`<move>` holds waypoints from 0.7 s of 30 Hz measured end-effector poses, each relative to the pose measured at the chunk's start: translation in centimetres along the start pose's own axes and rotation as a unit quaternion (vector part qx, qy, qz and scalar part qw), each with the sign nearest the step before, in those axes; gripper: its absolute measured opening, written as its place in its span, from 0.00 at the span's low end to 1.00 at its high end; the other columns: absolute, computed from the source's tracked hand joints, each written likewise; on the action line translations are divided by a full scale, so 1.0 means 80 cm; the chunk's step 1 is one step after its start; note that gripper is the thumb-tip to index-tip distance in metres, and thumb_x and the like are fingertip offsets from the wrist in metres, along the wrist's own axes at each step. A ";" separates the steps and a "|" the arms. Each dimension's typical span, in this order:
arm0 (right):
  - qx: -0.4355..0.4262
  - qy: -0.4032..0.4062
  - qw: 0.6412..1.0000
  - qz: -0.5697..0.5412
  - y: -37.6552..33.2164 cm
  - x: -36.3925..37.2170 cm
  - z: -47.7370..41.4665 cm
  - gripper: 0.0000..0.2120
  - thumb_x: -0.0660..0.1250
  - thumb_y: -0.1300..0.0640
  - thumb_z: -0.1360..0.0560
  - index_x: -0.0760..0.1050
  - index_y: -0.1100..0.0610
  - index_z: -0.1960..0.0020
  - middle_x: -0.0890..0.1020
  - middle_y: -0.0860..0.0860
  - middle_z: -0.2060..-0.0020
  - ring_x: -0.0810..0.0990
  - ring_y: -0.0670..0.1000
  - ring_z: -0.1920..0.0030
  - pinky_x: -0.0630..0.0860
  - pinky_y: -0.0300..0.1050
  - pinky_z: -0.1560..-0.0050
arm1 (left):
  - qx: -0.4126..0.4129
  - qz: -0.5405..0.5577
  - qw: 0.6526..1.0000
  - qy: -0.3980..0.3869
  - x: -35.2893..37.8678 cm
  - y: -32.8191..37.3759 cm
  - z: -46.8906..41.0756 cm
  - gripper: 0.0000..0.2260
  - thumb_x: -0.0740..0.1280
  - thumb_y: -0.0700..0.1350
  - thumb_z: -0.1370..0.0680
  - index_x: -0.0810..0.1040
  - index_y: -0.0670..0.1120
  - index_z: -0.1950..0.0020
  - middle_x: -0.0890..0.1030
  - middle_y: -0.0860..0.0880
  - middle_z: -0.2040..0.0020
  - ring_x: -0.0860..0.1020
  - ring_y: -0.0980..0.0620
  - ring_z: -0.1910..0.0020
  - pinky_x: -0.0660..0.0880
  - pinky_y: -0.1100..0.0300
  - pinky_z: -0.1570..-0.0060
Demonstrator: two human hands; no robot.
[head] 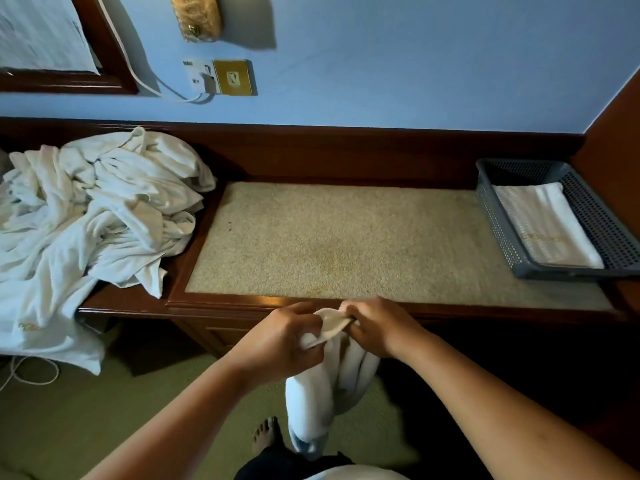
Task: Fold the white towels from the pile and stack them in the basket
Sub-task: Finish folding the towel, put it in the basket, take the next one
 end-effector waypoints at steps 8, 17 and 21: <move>0.074 0.038 0.992 0.093 0.046 -0.047 0.016 0.03 0.63 0.53 0.28 0.71 0.49 0.60 0.80 0.48 0.63 0.78 0.53 0.61 0.70 0.45 0.63 | -0.414 -0.328 0.790 -0.311 0.000 -0.147 0.147 0.22 0.64 0.58 0.21 0.72 0.54 0.29 0.74 0.51 0.31 0.72 0.48 0.31 0.70 0.51 0.34; -0.005 -0.025 0.993 0.118 0.001 -0.028 0.018 0.03 0.63 0.54 0.27 0.75 0.51 0.58 0.72 0.44 0.69 0.71 0.44 0.68 0.64 0.43 0.69 | -0.214 -0.017 0.976 -0.044 0.048 -0.035 0.015 0.42 0.73 0.62 0.27 0.56 0.55 0.19 0.62 0.57 0.22 0.62 0.55 0.24 0.59 0.60 0.27; -0.005 -0.031 0.992 0.120 -0.003 -0.044 0.022 0.04 0.63 0.54 0.27 0.73 0.51 0.60 0.74 0.44 0.69 0.73 0.45 0.67 0.68 0.43 0.67 | -0.160 -0.028 0.985 -0.051 0.069 -0.029 0.001 0.35 0.72 0.63 0.27 0.63 0.57 0.24 0.68 0.60 0.28 0.65 0.56 0.28 0.64 0.54 0.27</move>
Point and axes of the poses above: each hand's wrist, its own z-axis away from the middle knuckle, its own x-axis out of the palm, y = z × x, the point moved 4 cm from there along -z, towards the middle knuckle
